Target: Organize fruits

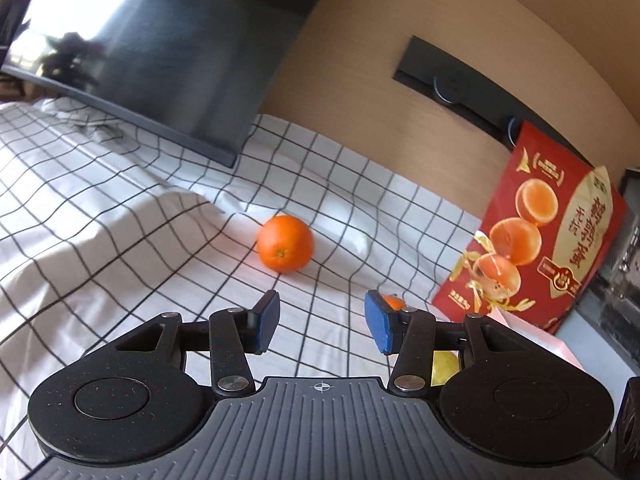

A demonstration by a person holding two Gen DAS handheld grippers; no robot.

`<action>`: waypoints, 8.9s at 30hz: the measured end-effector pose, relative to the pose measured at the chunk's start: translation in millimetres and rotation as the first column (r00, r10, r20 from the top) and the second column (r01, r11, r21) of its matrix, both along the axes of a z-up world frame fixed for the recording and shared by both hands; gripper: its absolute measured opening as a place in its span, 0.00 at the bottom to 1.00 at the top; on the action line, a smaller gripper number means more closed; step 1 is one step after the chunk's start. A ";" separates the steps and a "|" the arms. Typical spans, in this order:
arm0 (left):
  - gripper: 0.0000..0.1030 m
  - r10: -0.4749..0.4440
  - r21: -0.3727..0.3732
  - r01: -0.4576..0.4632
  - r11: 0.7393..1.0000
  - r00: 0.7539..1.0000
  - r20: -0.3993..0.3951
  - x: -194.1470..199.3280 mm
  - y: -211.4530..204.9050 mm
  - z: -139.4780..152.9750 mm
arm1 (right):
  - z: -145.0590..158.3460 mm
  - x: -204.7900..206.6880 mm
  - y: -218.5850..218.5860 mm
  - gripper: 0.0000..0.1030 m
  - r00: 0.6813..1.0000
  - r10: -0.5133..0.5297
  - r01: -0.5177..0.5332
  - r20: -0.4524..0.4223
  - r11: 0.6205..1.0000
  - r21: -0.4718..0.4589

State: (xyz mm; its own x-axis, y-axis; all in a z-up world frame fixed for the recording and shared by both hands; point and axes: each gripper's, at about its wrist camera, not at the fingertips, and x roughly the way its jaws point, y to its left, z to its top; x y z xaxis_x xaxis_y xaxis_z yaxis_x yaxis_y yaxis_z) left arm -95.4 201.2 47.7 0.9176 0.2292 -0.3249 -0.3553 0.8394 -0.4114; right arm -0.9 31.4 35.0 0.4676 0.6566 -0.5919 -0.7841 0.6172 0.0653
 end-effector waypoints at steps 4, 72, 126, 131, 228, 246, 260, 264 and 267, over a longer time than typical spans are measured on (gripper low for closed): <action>0.50 -0.007 -0.012 0.007 1.000 1.000 -0.006 0.9 1.9 -2.5 | 0.4 -10.3 15.1 0.65 0.997 0.013 -0.009 0.082 0.998 -0.057; 0.41 -0.405 0.176 0.546 0.819 0.767 -0.497 169.9 -134.1 -3.2 | -18.3 20.9 -221.7 0.81 0.869 -0.491 0.493 -0.057 0.870 0.020; 0.22 -0.529 0.197 0.592 0.782 0.796 -0.292 32.8 -146.9 10.6 | -21.5 29.0 -225.3 0.82 0.854 -0.507 0.511 -0.115 0.859 0.009; 0.26 -0.512 0.279 0.597 0.752 0.796 -0.323 -15.4 -144.2 9.9 | -21.2 29.4 -225.6 0.82 0.855 -0.505 0.509 -0.118 0.861 0.008; 0.43 -0.514 0.008 0.524 0.852 0.838 -0.181 47.0 -151.2 0.4 | 40.7 42.4 -228.6 0.94 0.910 -0.409 0.407 -0.066 0.912 -0.051; 0.43 -0.522 -0.024 0.537 0.843 0.806 -0.280 56.6 -151.2 -23.6 | -16.7 36.7 -209.8 0.65 0.913 -0.396 0.385 -0.094 0.915 -0.118; 0.43 -0.527 -0.025 0.551 0.834 0.784 -0.327 58.9 -157.1 -33.4 | -19.3 29.5 -218.1 0.66 0.917 -0.390 0.381 -0.084 0.919 -0.105; 0.43 -0.529 -0.020 0.554 0.832 0.782 -0.329 59.5 -157.4 -32.5 | -17.7 25.2 -217.2 0.65 0.919 -0.387 0.378 -0.075 0.919 -0.113; 0.43 -0.541 -0.022 0.562 0.827 0.783 -0.306 61.1 -158.4 -26.5 | -12.1 21.3 -218.7 0.65 0.920 -0.384 0.376 -0.081 0.921 -0.099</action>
